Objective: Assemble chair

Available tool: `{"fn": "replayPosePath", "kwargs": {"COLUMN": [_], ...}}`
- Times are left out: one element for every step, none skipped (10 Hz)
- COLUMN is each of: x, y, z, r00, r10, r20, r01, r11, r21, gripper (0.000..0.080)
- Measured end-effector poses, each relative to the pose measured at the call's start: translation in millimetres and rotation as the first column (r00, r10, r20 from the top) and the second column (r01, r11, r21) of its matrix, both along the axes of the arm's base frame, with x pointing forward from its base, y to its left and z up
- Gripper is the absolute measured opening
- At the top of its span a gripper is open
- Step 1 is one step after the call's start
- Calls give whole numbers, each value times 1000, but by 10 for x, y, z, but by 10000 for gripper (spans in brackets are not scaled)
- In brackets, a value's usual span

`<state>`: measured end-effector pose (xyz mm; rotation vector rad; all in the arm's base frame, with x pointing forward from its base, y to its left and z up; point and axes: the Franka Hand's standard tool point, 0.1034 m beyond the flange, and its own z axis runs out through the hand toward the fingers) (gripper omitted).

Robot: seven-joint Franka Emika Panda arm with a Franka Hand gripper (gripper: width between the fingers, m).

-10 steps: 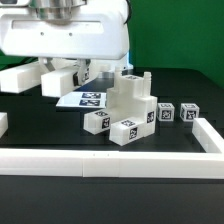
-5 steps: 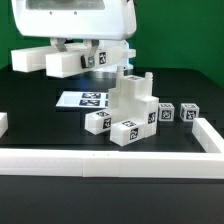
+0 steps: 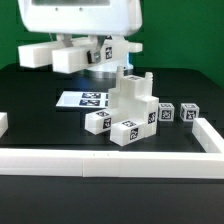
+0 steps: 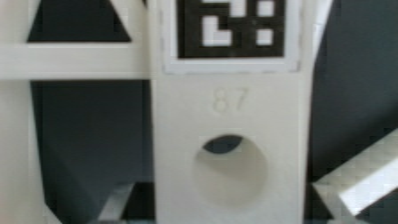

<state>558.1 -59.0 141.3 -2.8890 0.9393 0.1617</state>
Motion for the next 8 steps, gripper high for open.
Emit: {"fn": "replayPosePath", "kwargs": {"x": [12, 33, 65, 61, 59, 56, 55, 46], "y": [148, 311, 402, 377, 368, 385, 394, 439], "z": [34, 18, -39, -45, -50, -61, -62, -52], "r00": [1000, 999, 998, 999, 998, 990, 985, 970], "r10": [-23, -54, -57, -42, -70, -142, -172, -242], "r20": [-2, -7, -9, -8, -12, -22, -26, -39], "r01": [23, 54, 56, 42, 69, 141, 171, 241], "r11": [1000, 999, 998, 999, 997, 990, 985, 970], "r21": [-1, -7, -14, -13, -15, -21, -24, -31], "gripper": [285, 285, 285, 285, 285, 285, 285, 285]}}
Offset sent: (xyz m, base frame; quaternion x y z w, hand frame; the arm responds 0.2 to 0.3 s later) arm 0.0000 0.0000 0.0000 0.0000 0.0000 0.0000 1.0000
